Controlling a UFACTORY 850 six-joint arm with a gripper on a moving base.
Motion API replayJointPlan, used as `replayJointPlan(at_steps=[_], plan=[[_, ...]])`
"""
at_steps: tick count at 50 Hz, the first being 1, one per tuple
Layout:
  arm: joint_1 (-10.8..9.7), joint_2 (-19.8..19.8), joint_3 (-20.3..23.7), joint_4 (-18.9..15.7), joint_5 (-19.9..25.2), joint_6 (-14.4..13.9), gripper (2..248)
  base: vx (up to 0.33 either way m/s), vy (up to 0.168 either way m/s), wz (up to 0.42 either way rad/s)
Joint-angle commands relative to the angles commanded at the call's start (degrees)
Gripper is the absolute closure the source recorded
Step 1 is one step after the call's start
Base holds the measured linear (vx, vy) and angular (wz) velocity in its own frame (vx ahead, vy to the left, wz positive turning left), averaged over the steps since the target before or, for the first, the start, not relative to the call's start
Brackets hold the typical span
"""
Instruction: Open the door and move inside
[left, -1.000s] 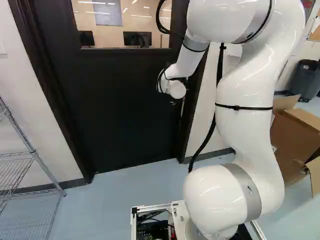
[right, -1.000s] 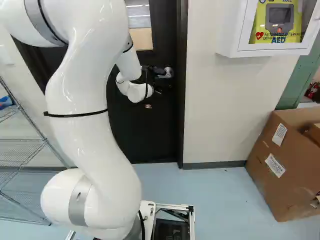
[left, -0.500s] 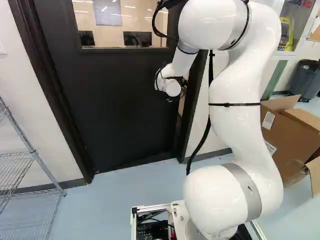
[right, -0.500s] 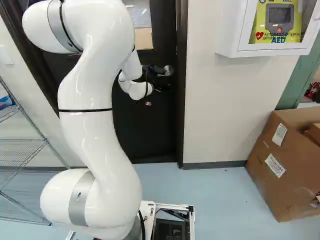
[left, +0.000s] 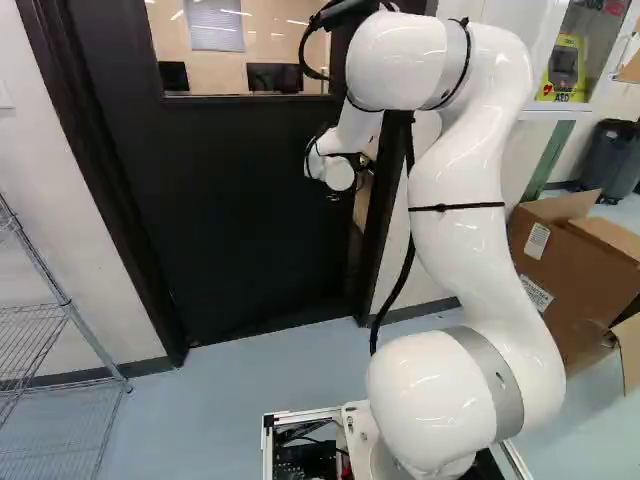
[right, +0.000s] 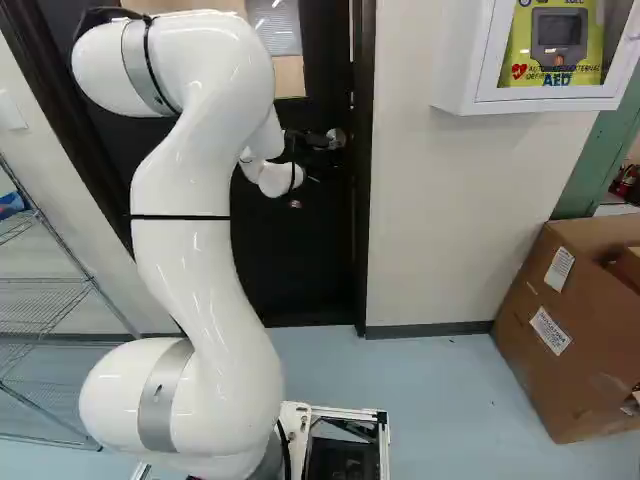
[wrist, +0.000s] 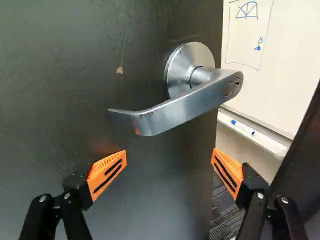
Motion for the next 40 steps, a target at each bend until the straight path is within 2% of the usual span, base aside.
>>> replayJointPlan(at_steps=[40], plan=[[1.36, -7.45, -10.04, 0.0, 0.0, 0.0, 3, 0.0, 0.0, 0.0]])
